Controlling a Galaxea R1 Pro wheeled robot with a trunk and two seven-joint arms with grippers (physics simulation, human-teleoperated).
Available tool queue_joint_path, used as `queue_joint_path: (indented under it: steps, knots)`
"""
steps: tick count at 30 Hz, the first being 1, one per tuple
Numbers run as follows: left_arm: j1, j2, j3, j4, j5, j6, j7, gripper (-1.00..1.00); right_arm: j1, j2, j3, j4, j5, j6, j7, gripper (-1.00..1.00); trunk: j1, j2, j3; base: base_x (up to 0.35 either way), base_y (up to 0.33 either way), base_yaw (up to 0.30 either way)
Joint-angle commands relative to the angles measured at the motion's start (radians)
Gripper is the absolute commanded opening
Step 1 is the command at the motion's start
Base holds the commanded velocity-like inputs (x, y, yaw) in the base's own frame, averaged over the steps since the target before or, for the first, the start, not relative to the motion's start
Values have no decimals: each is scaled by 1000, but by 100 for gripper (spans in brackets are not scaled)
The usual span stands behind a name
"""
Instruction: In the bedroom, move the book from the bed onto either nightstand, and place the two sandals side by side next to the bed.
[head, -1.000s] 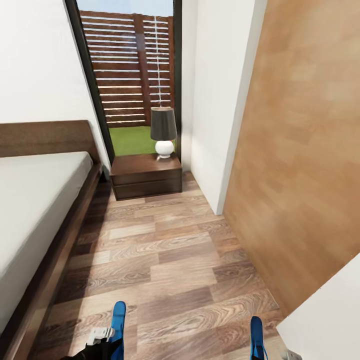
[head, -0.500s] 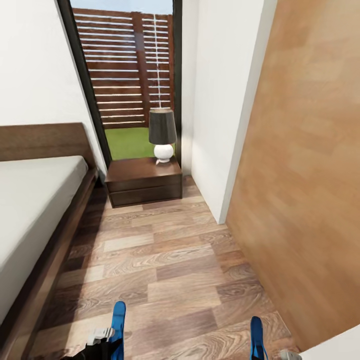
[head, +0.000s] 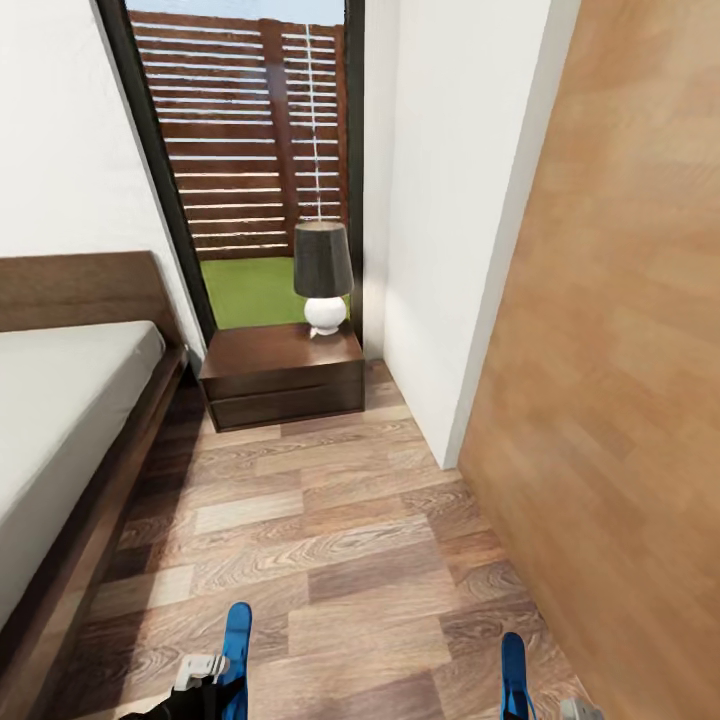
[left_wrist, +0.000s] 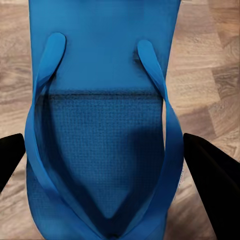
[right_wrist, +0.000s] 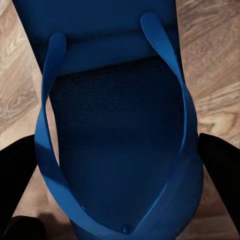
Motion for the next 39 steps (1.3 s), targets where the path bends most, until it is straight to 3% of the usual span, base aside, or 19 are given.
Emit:
queue_joint_path:
  steps: [1,20,30,39]
  knots:
    - [-1,0,8,0,-10,-6,-5,-100,-1,0,-7,0,-4,11,7,-100,0,0,-1,326,0,0]
    - [-1,0,8,0,-10,-6,-5,-100,-1,1,-6,0,-2,11,7,-100,0,0,-1,326,0,3]
    - [-1,0,8,0,-10,-6,-5,-100,-1,1,-6,0,-2,11,8,-100,0,0,-1,326,0,197]
    - [-1,0,8,0,-10,-6,-5,-100,-1,1,-6,0,-3,11,8,-100,0,0,-1,326,0,15]
